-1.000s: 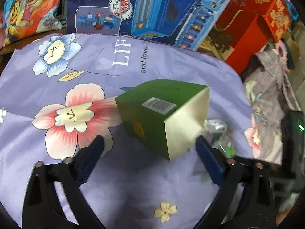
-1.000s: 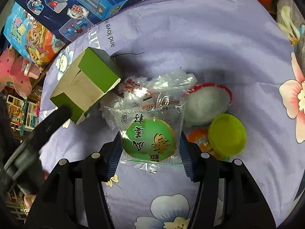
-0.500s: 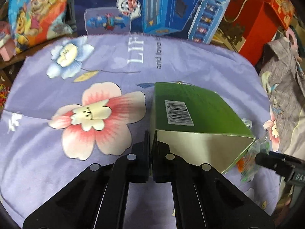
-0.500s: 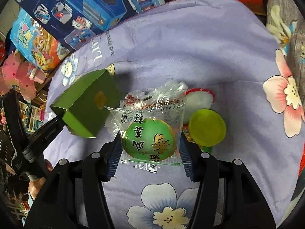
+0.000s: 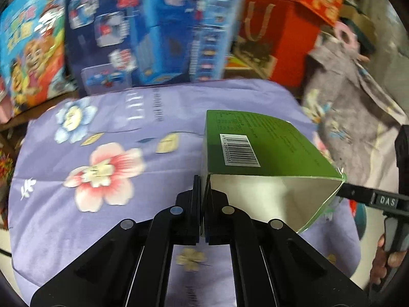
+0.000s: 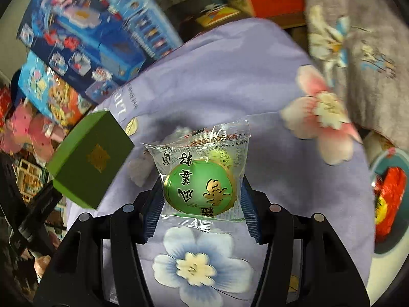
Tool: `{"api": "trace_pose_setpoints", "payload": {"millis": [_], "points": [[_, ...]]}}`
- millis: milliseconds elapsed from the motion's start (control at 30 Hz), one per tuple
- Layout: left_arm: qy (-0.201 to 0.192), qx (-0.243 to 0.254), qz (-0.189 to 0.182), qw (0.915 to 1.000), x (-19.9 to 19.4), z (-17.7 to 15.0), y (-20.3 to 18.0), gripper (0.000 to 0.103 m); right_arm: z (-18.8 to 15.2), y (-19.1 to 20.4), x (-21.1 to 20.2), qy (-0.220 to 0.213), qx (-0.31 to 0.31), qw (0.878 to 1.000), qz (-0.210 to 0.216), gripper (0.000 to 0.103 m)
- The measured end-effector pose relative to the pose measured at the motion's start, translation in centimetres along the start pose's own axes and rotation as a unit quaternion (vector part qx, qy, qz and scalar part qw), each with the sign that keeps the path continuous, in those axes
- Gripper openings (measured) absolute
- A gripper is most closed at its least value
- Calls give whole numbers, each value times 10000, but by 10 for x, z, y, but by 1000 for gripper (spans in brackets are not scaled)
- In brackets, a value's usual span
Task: Collect trash
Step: 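Carry the green box and mooncake packet over the bin with both tools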
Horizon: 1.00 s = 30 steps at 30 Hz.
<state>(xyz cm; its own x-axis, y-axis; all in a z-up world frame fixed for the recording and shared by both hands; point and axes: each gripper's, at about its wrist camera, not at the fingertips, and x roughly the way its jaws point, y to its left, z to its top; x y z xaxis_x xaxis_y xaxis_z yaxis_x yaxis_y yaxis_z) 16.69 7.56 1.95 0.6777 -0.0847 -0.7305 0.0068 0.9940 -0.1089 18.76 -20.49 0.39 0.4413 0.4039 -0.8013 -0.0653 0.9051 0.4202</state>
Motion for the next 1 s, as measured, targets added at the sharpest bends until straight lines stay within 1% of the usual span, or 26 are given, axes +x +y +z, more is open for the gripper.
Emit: {"api": "trace_pose_setpoints", "payload": {"millis": [133,267,300,367,500,533,600,700,800,900,1000], "points": [[67,370,-260,9990,2,-3,-47,2,-7,-36,-31,-260,238,9994,-61,54],[195,727,-505,9959,7,-9,-94,2,-17,-79,-61,-547,562,9968,-135,54],[257,824,-593,9945,9,-10,-108,3,-21,-94,-71,-644,679,9955,-167,54],[337,993,-699,9920,12,-14,-131,3,-27,-113,-83,-756,806,9936,-210,54],[504,1368,-864,9855,19,-23,-177,3,-43,-164,-114,-1046,1204,9866,-343,54],[562,1508,-919,9827,22,-27,-195,3,-48,-176,-121,-1109,1301,9845,-382,54],[632,1694,-1000,9784,24,-32,-217,3,-57,-200,-136,-1236,1495,9798,-491,54],[775,2019,-1157,9695,30,-43,-256,3,-69,-233,-156,-1404,1758,9723,-633,54],[909,2341,-1288,9593,38,-55,-297,3,-82,-259,-168,-1484,1997,9660,-698,54],[1028,2531,-1400,9517,47,-64,-328,3,-90,-280,-175,-1511,2174,9613,-764,54],[1108,2653,-1480,9463,54,-71,-350,3,-94,-296,-182,-1511,2271,9586,-813,54]]}}
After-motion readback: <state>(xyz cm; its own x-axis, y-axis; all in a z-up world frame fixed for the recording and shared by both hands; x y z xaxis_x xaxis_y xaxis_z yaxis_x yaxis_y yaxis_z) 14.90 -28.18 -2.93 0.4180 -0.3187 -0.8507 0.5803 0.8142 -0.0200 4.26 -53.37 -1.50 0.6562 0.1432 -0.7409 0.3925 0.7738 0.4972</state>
